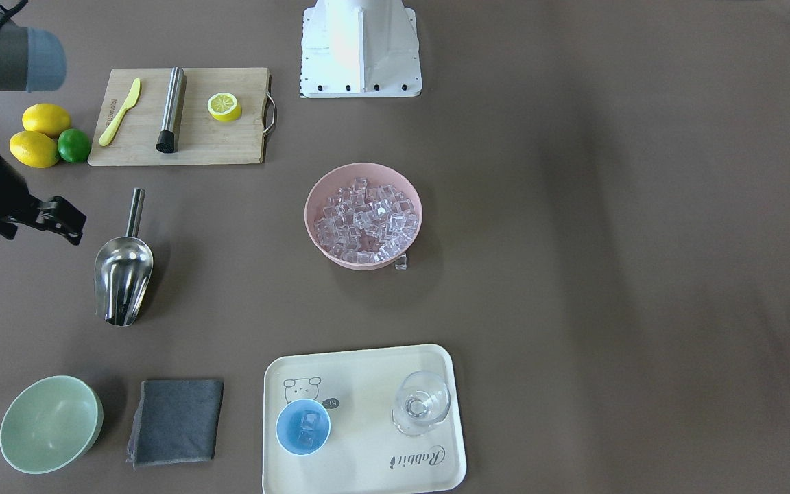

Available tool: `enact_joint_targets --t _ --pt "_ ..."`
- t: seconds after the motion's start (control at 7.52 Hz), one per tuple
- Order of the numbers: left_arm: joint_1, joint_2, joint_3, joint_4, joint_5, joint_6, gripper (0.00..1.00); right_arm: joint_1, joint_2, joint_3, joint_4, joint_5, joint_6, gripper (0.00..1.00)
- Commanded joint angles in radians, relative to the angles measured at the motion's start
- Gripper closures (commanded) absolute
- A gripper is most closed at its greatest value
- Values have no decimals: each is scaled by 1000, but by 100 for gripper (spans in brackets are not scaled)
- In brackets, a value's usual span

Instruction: Put ice in cup with scoop

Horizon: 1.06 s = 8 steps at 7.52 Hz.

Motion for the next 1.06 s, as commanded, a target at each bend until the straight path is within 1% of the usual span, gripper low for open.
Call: enact_joint_targets --t 0.0,0.13,0.27,0.4,0.53,0.66,0.93 --pt "-1 1 -3 5 -1 -7 2 258 -47 -2 -129 37 -431 0" --pt "-1 3 -4 7 -1 -10 2 347 -93 -31 -125 38 -513 0" --pt "-1 3 3 5 -1 -10 2 435 -98 -125 -123 104 -566 0" --pt "-1 3 -1 5 -3 -11 2 486 -122 -224 -119 192 -683 0" --pt "-1 3 2 4 -3 -11 2 500 -164 -255 -68 195 -792 0" --pt "1 0 -1 4 -3 -13 2 500 -169 -257 -34 192 -790 0" --pt "1 0 3 2 -3 -10 2 500 -169 -260 -34 192 -789 0"
